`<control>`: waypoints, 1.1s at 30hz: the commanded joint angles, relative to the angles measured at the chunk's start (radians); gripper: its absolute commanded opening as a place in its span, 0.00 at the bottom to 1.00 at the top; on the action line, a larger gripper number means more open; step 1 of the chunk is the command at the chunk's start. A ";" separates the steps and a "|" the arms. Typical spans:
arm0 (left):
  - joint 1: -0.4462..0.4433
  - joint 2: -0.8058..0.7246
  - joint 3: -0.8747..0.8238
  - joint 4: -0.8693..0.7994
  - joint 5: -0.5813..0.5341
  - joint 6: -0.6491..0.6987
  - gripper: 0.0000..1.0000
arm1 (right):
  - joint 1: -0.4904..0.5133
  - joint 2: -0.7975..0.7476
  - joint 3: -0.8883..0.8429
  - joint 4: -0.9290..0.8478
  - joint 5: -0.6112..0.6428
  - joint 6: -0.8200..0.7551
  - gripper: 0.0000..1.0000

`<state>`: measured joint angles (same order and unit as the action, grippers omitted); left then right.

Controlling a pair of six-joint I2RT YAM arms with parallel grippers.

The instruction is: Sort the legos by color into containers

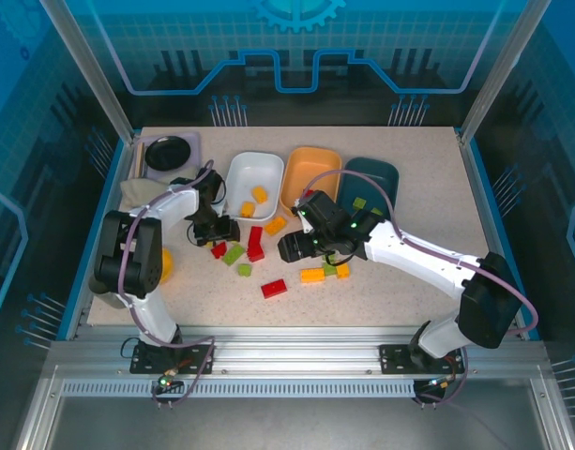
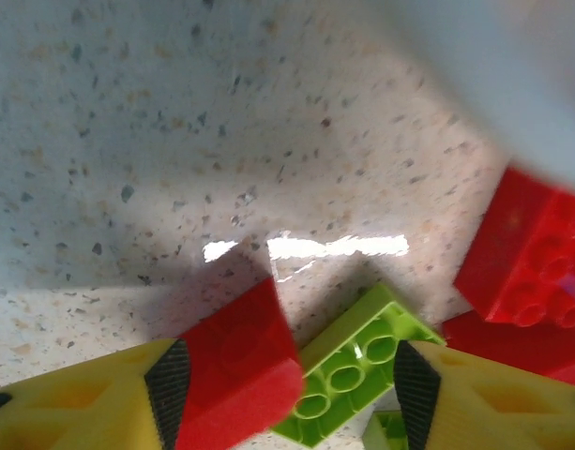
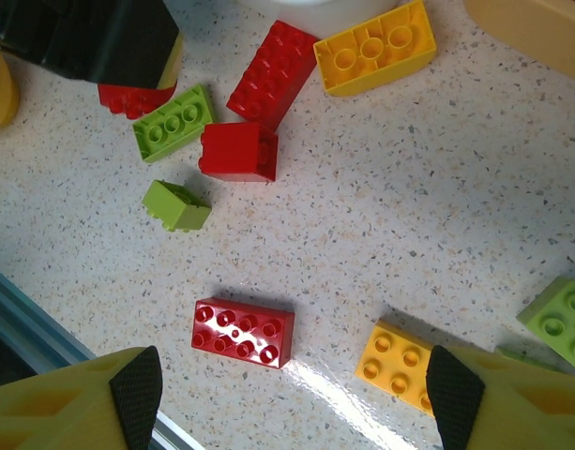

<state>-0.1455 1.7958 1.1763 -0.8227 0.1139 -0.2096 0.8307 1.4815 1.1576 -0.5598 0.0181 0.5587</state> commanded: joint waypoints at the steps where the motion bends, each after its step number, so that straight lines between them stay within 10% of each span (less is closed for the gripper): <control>1: 0.009 -0.050 -0.055 0.015 -0.005 -0.049 0.58 | 0.012 -0.038 -0.015 -0.010 0.008 0.015 0.77; 28: 0.007 -0.112 -0.168 0.063 -0.071 -0.137 0.27 | -0.006 -0.116 -0.177 0.329 -0.258 0.056 0.76; 33: 0.006 -0.112 -0.175 0.056 -0.076 -0.142 0.37 | -0.020 -0.118 -0.193 0.340 -0.267 0.074 0.75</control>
<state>-0.1459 1.6817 1.0237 -0.7612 0.0555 -0.3450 0.8227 1.3857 0.9768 -0.2707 -0.2161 0.6136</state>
